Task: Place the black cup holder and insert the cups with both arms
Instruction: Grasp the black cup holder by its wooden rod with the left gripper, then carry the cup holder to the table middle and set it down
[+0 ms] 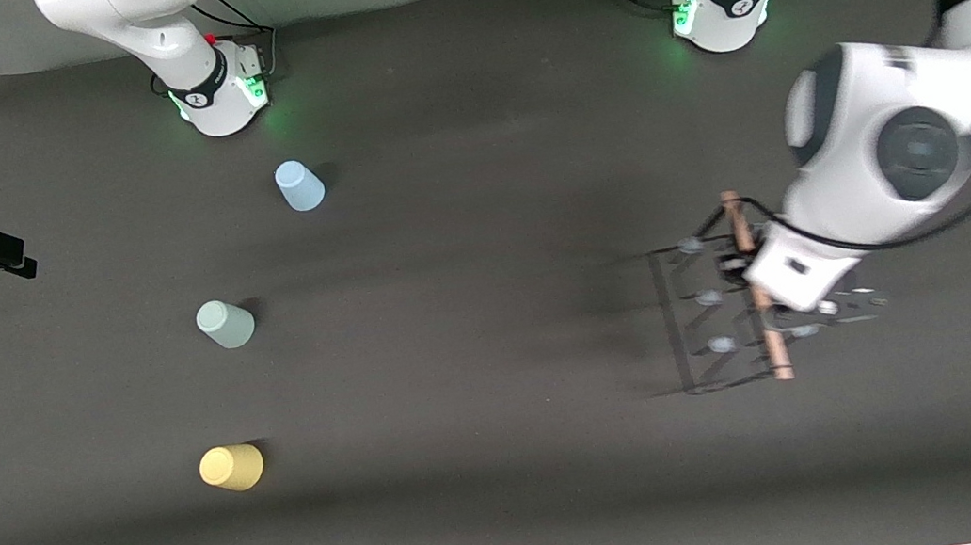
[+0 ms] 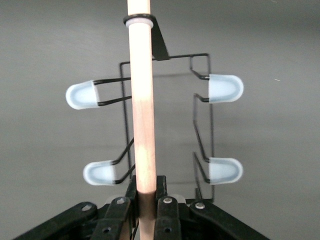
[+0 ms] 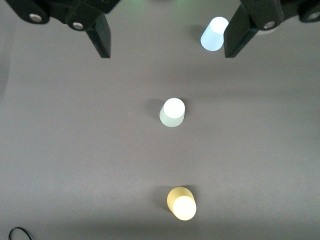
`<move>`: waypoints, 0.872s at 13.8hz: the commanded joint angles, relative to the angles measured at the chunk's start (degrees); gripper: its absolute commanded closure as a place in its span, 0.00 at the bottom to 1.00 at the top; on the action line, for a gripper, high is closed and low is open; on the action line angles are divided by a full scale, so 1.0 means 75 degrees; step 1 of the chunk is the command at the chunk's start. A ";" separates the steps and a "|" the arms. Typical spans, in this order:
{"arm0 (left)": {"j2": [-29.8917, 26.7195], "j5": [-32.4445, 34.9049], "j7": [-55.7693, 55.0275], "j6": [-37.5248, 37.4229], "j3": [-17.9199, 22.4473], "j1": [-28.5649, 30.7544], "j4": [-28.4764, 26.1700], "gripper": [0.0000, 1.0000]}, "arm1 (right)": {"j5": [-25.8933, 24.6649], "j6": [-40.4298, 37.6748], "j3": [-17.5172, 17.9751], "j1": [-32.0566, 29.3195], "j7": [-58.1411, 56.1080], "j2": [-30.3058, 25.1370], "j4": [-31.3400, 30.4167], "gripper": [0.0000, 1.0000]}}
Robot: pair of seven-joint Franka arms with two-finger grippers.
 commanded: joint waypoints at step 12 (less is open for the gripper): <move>0.1278 0.0067 -0.2506 0.1938 -0.0131 -0.3125 -0.0098 1.00 | 0.0088 -0.0037 0.0018 0.0001 0.0121 -0.0015 0.0052 0.00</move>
